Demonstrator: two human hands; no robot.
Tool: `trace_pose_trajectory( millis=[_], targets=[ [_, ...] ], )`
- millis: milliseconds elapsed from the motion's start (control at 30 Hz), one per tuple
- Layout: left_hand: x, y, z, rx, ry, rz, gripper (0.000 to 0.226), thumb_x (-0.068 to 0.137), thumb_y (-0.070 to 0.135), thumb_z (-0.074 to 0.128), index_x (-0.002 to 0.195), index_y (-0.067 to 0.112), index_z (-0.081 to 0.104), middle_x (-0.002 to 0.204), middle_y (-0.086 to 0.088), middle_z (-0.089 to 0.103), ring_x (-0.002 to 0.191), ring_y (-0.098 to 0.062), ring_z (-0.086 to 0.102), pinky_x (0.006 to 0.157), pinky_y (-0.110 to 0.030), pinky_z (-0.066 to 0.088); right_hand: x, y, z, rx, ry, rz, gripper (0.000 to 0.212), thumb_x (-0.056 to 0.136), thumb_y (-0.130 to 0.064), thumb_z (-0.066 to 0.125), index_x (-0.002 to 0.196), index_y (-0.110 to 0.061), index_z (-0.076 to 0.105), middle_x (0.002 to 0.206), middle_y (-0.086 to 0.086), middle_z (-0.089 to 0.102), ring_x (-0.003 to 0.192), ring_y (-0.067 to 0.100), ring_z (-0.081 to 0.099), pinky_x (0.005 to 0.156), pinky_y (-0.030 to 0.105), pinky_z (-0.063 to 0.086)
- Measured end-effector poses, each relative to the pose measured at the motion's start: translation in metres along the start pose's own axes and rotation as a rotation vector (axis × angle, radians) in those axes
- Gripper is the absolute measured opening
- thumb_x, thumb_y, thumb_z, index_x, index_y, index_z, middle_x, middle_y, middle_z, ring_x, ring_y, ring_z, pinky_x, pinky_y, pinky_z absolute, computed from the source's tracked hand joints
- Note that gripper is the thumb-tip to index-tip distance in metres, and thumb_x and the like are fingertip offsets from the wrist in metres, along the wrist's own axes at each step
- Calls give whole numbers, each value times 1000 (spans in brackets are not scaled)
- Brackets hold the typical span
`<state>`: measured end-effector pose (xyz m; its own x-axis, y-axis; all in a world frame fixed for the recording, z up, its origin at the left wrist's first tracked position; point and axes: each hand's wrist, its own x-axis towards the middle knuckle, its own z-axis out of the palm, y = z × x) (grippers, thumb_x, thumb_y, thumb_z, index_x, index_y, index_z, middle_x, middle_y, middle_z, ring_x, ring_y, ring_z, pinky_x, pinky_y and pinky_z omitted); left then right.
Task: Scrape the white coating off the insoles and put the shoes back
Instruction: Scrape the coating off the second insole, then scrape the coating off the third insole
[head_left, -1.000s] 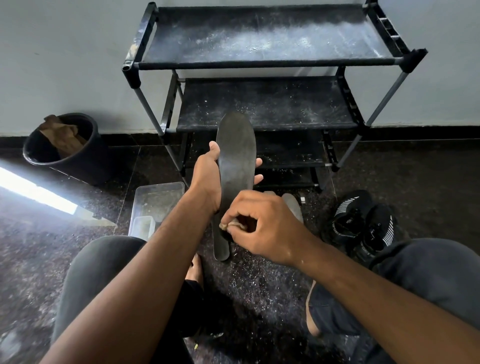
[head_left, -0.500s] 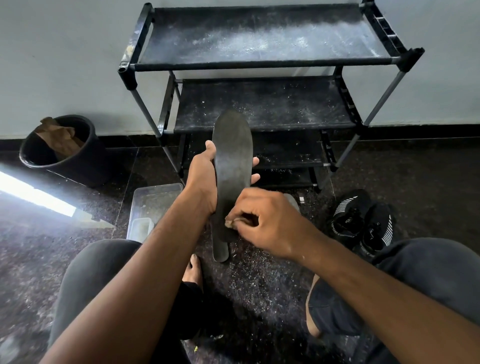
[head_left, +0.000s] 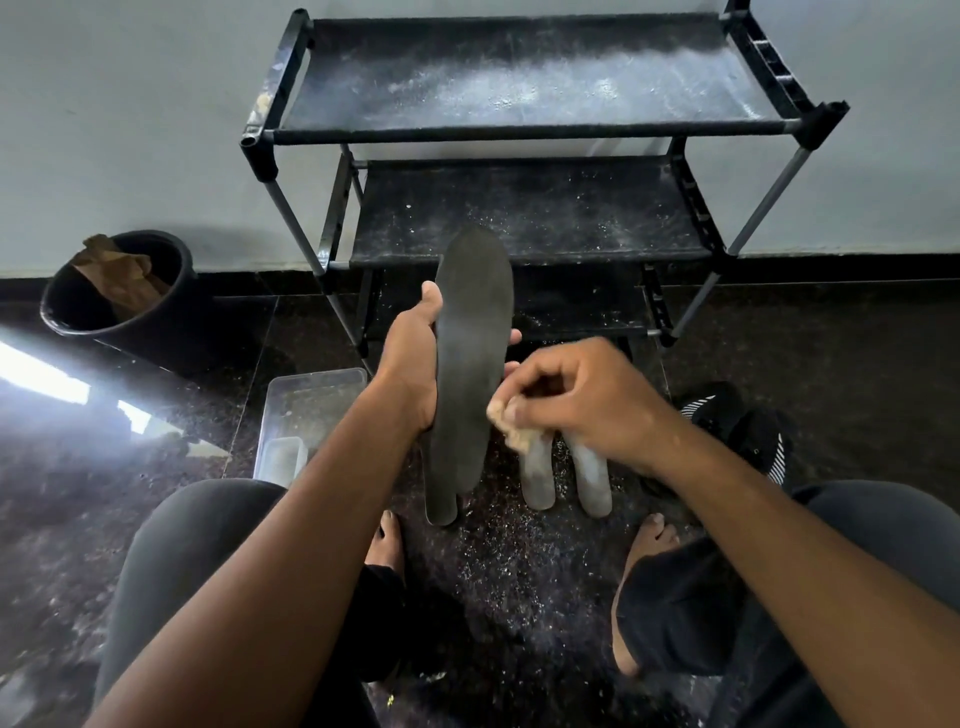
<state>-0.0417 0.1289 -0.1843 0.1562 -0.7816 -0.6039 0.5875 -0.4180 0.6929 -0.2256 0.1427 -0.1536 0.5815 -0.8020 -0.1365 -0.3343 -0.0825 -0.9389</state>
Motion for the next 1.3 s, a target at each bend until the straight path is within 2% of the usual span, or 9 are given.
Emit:
trace_pose_trajectory(
  millis=[133, 333, 467, 567, 700, 800, 967, 1167, 1300],
  targets=[
    [2, -10, 1, 11, -5, -38, 66, 108, 59, 33, 131, 6, 65, 119, -18, 75, 100, -35, 76, 74, -49, 64, 13, 15, -16, 138, 326, 135, 10, 84, -1, 75, 91, -7, 77, 84, 7, 77, 78, 21, 74, 72, 37, 60],
    [12, -36, 2, 42, 60, -86, 61, 107, 57, 39, 131, 7, 63, 112, -19, 77, 97, -39, 77, 79, -59, 63, 23, 29, -27, 203, 469, 208, 9, 85, 0, 73, 93, -5, 75, 80, 10, 76, 69, 21, 70, 69, 37, 60],
    [26, -62, -14, 79, 130, -109, 59, 106, 57, 44, 127, 7, 65, 110, -23, 76, 99, -42, 75, 89, -63, 59, 29, 38, -26, 196, 479, 226, 9, 85, 1, 73, 92, -4, 76, 81, 10, 76, 71, 20, 72, 64, 31, 59],
    [38, -78, -23, 137, 177, -90, 43, 107, 51, 46, 106, 11, 63, 114, -19, 75, 103, -39, 73, 95, -59, 57, 37, 63, -8, 200, 459, 342, 10, 83, 4, 72, 90, -3, 75, 85, 13, 75, 71, 21, 71, 61, 32, 59],
    [54, -99, -22, 301, 235, -64, 48, 109, 52, 38, 131, 18, 63, 122, -8, 68, 110, -28, 65, 101, -49, 53, 53, 95, 23, 281, 386, 508, 14, 85, 4, 71, 98, 0, 72, 91, 18, 73, 71, 23, 68, 68, 39, 59],
    [76, -123, -30, 371, 267, -82, 50, 110, 50, 34, 143, 20, 57, 135, -9, 62, 122, -31, 59, 108, -53, 48, 74, 120, 37, 305, 418, 664, 8, 83, 3, 70, 77, -2, 67, 79, 17, 71, 61, 23, 67, 61, 35, 58],
    [102, -155, -59, 275, 287, -154, 32, 112, 45, 36, 125, 29, 61, 126, -4, 65, 118, -26, 60, 107, -50, 49, 99, 173, 60, 438, 368, 966, 11, 84, 4, 57, 75, -1, 62, 70, 15, 63, 59, 24, 61, 49, 28, 47],
    [166, -194, -85, 353, 363, -249, 34, 111, 50, 34, 117, 30, 61, 127, -7, 64, 116, -27, 58, 107, -48, 47, 132, 245, 77, 500, 290, 1102, 15, 90, 1, 51, 78, -5, 59, 73, 10, 62, 60, 18, 61, 47, 26, 45],
    [212, -212, -88, 496, 440, -243, 45, 113, 41, 33, 137, 10, 55, 132, -16, 60, 121, -34, 56, 101, -40, 43, 157, 286, 84, 517, 323, 1147, 20, 88, 3, 51, 71, -5, 59, 68, 10, 60, 50, 18, 56, 52, 25, 45]
  ],
)
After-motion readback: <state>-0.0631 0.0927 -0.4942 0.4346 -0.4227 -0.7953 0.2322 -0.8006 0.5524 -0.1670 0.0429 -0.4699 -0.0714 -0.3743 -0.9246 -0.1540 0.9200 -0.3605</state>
